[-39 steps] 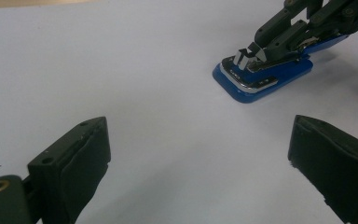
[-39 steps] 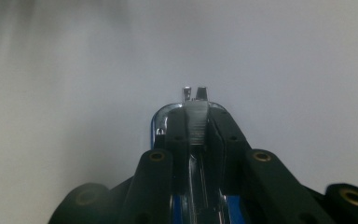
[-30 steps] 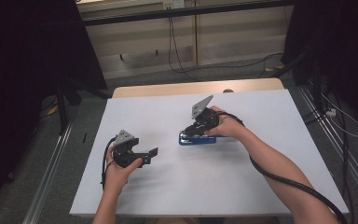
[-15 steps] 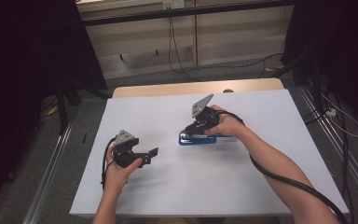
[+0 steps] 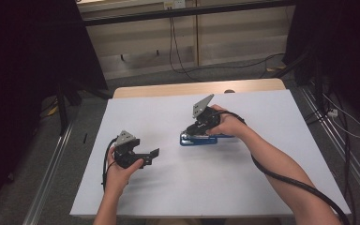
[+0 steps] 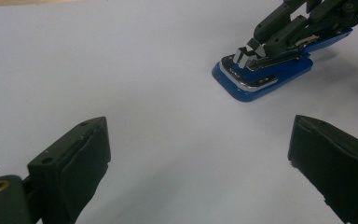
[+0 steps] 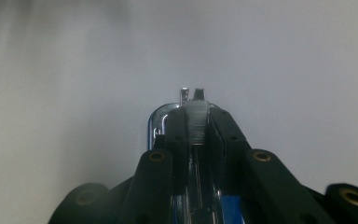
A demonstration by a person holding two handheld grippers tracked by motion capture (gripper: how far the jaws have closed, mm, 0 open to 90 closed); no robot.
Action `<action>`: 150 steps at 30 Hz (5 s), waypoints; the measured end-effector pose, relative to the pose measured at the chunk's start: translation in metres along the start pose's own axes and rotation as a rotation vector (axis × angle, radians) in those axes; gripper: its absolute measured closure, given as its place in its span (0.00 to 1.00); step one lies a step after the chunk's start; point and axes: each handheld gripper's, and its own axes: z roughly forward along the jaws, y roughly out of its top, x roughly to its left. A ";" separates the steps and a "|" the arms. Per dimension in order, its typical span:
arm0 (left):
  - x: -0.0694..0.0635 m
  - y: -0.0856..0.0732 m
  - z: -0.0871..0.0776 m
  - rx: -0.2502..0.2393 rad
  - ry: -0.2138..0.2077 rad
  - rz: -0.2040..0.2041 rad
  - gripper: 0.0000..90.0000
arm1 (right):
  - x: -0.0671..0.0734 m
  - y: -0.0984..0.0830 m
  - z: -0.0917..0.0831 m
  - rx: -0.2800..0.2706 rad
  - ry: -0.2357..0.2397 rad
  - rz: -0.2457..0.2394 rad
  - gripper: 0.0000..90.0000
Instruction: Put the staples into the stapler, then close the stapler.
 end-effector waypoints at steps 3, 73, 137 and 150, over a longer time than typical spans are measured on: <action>0.000 0.000 0.000 -0.001 0.001 -0.002 0.06 | 0.000 0.002 0.000 0.003 0.001 -0.005 0.88; -0.016 0.010 0.026 0.003 -0.055 0.027 0.09 | 0.041 -0.052 -0.071 -0.137 -0.289 0.295 0.18; -0.035 0.019 0.094 0.086 -0.110 0.071 1.00 | 0.060 -0.145 -0.101 -0.004 -0.480 0.484 1.00; -0.036 0.017 0.098 0.100 -0.097 0.070 1.00 | 0.060 -0.139 -0.096 -0.013 -0.461 0.462 1.00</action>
